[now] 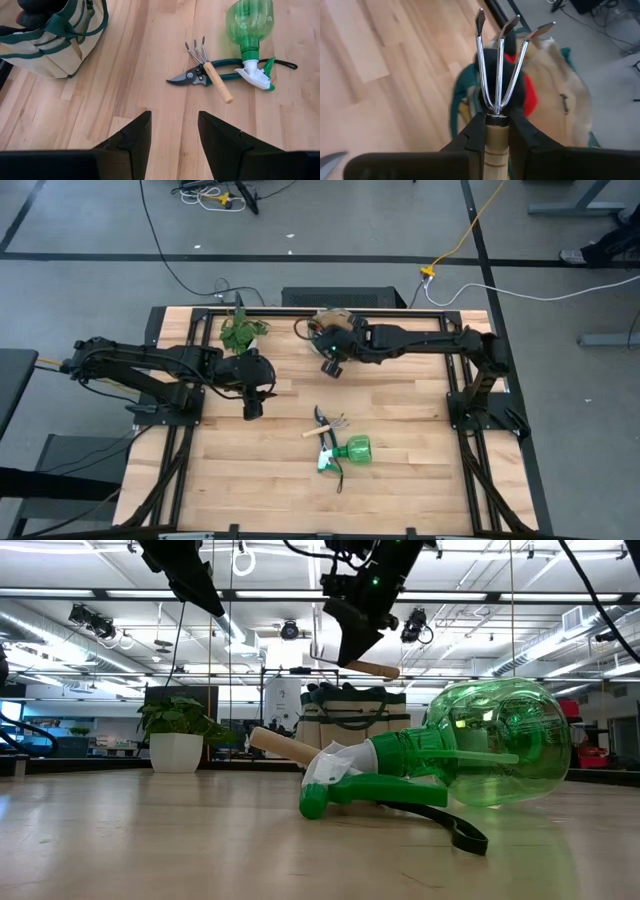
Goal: Pick & Place Garden tools in Gardening bag
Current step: Put the right brown hand rake into the gardening bag
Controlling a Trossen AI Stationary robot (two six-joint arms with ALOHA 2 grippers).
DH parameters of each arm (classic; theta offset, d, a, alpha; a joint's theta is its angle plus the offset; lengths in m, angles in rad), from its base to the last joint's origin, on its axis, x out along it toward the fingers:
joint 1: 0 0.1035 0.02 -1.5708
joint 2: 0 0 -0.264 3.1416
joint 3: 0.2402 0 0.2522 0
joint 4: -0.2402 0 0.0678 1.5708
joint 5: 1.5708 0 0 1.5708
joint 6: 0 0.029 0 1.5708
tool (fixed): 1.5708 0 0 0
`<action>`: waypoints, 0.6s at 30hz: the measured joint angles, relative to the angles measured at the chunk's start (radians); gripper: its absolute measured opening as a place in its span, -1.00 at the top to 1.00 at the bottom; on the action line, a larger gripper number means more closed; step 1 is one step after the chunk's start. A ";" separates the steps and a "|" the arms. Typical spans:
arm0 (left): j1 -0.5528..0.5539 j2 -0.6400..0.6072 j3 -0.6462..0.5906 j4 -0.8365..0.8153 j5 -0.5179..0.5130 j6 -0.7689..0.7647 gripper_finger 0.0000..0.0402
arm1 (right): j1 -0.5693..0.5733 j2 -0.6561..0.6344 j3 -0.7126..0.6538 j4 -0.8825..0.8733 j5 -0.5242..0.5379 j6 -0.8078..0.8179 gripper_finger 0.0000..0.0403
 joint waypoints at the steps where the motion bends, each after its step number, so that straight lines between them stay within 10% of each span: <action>1: 0.000 0.000 0.000 0.000 0.000 0.000 0.16 | -0.007 -0.001 0.000 0.004 0.000 -0.008 0.78; 18: 0.000 0.000 0.000 0.000 0.000 0.000 0.16 | -0.120 -0.007 0.000 0.078 0.033 -0.185 0.78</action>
